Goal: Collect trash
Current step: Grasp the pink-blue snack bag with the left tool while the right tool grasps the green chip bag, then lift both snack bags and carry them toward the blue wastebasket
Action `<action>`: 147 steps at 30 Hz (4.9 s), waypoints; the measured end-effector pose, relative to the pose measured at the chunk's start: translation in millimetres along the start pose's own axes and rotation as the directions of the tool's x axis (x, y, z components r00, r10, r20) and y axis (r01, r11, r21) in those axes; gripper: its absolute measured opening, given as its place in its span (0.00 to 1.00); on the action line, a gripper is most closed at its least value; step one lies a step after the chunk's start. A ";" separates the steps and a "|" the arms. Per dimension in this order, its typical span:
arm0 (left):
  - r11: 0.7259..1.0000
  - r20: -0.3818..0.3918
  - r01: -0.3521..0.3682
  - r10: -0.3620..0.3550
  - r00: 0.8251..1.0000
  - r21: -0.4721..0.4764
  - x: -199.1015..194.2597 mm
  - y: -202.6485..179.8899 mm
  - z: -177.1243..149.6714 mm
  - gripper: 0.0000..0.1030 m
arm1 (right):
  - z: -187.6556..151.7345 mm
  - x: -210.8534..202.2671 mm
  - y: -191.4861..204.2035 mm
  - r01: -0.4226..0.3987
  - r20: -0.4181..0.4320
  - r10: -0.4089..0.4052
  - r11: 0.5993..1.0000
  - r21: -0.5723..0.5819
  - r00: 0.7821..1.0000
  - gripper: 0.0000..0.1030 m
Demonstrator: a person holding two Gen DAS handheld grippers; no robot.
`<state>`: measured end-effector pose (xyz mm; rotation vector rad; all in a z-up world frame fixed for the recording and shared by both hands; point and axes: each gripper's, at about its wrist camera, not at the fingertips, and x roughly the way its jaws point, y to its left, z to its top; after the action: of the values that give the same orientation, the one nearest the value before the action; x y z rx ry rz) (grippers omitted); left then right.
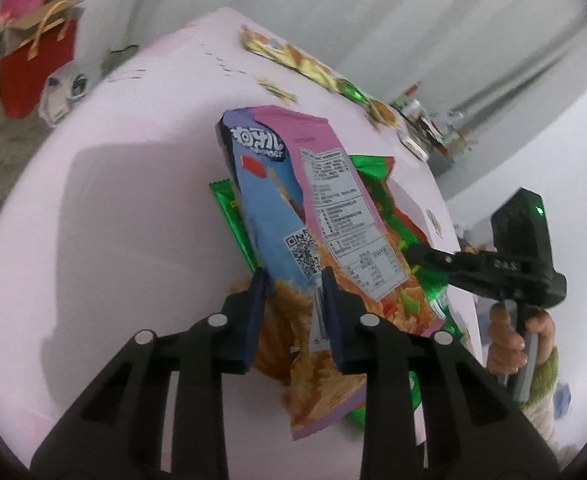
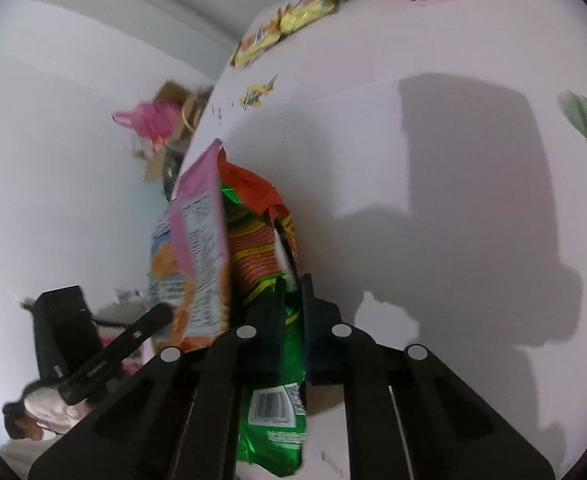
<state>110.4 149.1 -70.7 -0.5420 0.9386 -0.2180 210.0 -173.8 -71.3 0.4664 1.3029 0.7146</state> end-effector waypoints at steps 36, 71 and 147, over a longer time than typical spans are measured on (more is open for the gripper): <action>0.941 -0.229 0.115 -0.042 0.973 0.318 47.6 -116.1 -53.2 0.28 | -146.9 -79.2 -78.1 -0.091 0.264 0.009 0.950 0.299 0.965 0.13; 0.873 -0.091 -0.061 0.120 0.989 0.485 37.0 -146.1 -55.3 0.13 | -161.1 -89.9 -78.9 -0.054 0.314 -0.051 0.948 0.314 0.948 0.09; 0.617 -0.369 0.360 -0.119 0.922 0.700 241.3 -497.3 -116.4 0.09 | -323.1 -280.4 -389.7 -0.457 0.697 -0.455 0.533 0.712 0.554 0.03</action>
<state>182.6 -409.8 -31.8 0.1743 0.9514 -0.9269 -50.1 -671.6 -210.5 1.4512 0.5632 -0.3236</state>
